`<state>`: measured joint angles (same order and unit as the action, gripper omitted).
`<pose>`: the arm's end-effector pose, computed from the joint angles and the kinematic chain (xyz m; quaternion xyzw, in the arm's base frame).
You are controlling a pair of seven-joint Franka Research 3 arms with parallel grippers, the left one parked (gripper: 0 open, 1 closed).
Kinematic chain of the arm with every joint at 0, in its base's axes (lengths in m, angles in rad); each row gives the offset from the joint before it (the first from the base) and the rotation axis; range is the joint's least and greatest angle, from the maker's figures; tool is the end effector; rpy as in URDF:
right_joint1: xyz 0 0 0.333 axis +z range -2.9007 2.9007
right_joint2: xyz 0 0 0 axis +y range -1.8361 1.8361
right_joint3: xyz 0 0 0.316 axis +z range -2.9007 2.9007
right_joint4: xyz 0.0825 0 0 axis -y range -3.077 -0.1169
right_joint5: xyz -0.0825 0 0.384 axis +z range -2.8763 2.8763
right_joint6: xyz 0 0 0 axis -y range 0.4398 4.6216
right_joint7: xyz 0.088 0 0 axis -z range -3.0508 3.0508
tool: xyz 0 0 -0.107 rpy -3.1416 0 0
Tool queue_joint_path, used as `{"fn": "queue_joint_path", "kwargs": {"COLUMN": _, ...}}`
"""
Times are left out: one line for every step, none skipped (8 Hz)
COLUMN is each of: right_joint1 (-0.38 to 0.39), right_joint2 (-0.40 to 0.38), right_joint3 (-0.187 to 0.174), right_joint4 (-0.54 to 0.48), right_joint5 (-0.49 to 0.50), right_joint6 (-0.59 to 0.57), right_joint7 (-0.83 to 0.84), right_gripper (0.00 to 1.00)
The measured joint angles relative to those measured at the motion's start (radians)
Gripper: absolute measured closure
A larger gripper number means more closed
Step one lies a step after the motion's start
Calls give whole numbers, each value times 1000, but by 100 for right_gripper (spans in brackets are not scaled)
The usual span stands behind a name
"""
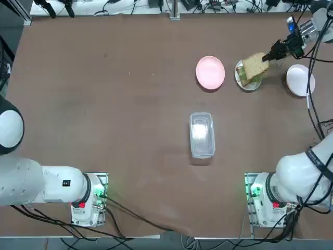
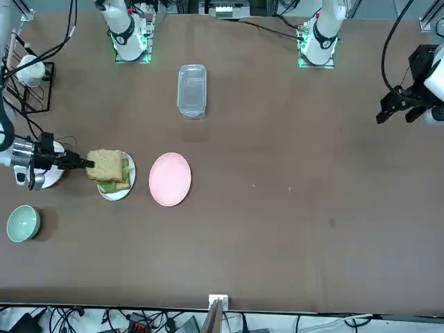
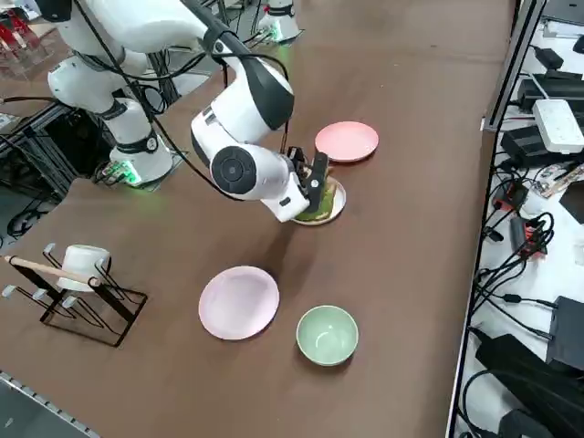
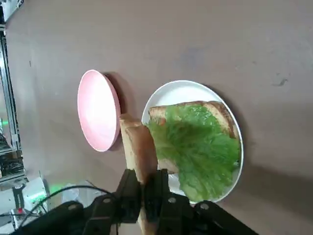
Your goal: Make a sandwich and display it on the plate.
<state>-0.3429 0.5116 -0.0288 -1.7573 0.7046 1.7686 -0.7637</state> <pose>0.5922 -0.1685 0.2637 -0.9235 -0.0311 0.0319 0.3811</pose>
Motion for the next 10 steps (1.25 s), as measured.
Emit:
{"fn": "queue_joint_path", "kwargs": {"right_joint1": -3, "right_joint2": 25, "right_joint3": 0, "right_joint4": 28, "right_joint5": 0, "right_joint6": -27, "right_joint7": -14, "right_gripper": 92}}
{"fn": "queue_joint_path", "kwargs": {"right_joint1": -11, "right_joint2": 47, "right_joint3": 0, "right_joint4": 52, "right_joint5": 0, "right_joint6": -52, "right_joint7": -27, "right_gripper": 92}}
{"fn": "queue_joint_path", "kwargs": {"right_joint1": -18, "right_joint2": 61, "right_joint3": 0, "right_joint4": 65, "right_joint5": 0, "right_joint6": -69, "right_joint7": -33, "right_gripper": 92}}
{"fn": "queue_joint_path", "kwargs": {"right_joint1": -22, "right_joint2": 67, "right_joint3": 0, "right_joint4": 71, "right_joint5": 0, "right_joint6": -75, "right_joint7": -35, "right_gripper": 92}}
{"fn": "queue_joint_path", "kwargs": {"right_joint1": -22, "right_joint2": 70, "right_joint3": 0, "right_joint4": 76, "right_joint5": 0, "right_joint6": -76, "right_joint7": -35, "right_gripper": 92}}
{"fn": "queue_joint_path", "kwargs": {"right_joint1": -22, "right_joint2": 72, "right_joint3": 1, "right_joint4": 81, "right_joint5": 0, "right_joint6": -77, "right_joint7": -35, "right_gripper": 92}}
{"fn": "queue_joint_path", "kwargs": {"right_joint1": -22, "right_joint2": 74, "right_joint3": 1, "right_joint4": 82, "right_joint5": 0, "right_joint6": -77, "right_joint7": -35, "right_gripper": 92}}
{"fn": "queue_joint_path", "kwargs": {"right_joint1": -22, "right_joint2": 77, "right_joint3": 1, "right_joint4": 82, "right_joint5": 0, "right_joint6": -77, "right_joint7": -36, "right_gripper": 92}}
{"fn": "queue_joint_path", "kwargs": {"right_joint1": -22, "right_joint2": 83, "right_joint3": 1, "right_joint4": 82, "right_joint5": 0, "right_joint6": -78, "right_joint7": -36, "right_gripper": 92}}
{"fn": "queue_joint_path", "kwargs": {"right_joint1": -22, "right_joint2": 91, "right_joint3": 1, "right_joint4": 82, "right_joint5": 0, "right_joint6": -78, "right_joint7": -39, "right_gripper": 92}}
